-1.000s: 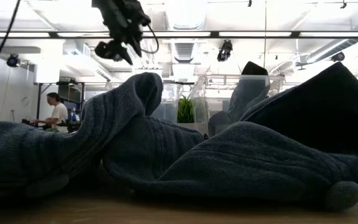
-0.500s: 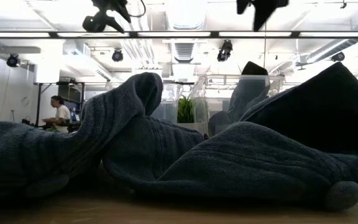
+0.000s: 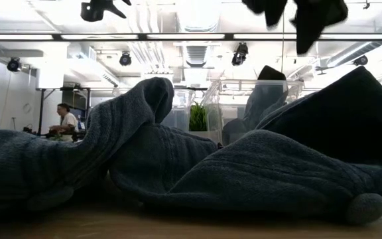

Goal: Pick & Place hat
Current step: Put the right blue cap into the left transparent bin

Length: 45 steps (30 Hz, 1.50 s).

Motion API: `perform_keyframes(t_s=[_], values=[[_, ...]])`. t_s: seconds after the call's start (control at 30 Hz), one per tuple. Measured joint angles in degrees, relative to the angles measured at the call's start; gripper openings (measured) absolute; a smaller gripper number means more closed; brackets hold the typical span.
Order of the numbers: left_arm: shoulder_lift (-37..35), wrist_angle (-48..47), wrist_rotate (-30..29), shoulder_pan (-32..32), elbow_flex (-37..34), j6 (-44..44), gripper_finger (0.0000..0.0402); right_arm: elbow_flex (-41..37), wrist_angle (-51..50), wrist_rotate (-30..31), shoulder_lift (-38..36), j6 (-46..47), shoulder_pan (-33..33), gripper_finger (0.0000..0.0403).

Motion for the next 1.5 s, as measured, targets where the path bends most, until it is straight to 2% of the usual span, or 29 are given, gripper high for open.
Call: perform_keyframes(t_s=[0.1, 0.33, 0.63, 0.87, 1.0, 1.1, 1.2, 1.5], values=[[-0.3, 0.0, 0.0, 0.0, 0.0, 0.3, 0.0163, -4.2, 3.5, 0.4, 0.0, 2.3, 0.6, 0.0329], [-0.1, 0.2, 0.0, 0.0, 0.0, 0.6, 0.0163, -13.6, 19.3, -2.0, 0.0, 4.8, 0.6, 0.0329], [0.2, 0.2, 0.0, 0.0, 0.0, 0.1, 0.0163, -23.3, 28.6, -2.7, 0.1, 7.0, 0.5, 0.0328], [0.6, 0.2, 0.0, 0.0, 0.0, -0.4, 0.0163, -27.8, 39.3, -1.1, 0.1, 9.9, 0.5, 0.0327], [0.6, 0.2, 0.0, 0.0, 0.0, -0.5, 0.0163, -29.0, 41.5, -0.5, 0.1, 11.3, 0.4, 0.032], [0.6, 0.2, 0.0, 0.0, 0.0, -0.5, 0.0163, -29.1, 42.0, 0.3, 0.1, 11.3, 0.4, 0.029], [0.6, 0.1, 0.0, 0.0, 0.0, -0.5, 0.0163, -29.2, 42.0, 0.4, 0.1, 11.1, 0.0, 0.0238], [0.7, 0.1, 0.0, 0.0, 0.0, -0.3, 0.0163, -30.2, 42.1, 0.4, 0.1, 9.3, -0.9, 0.0026]])
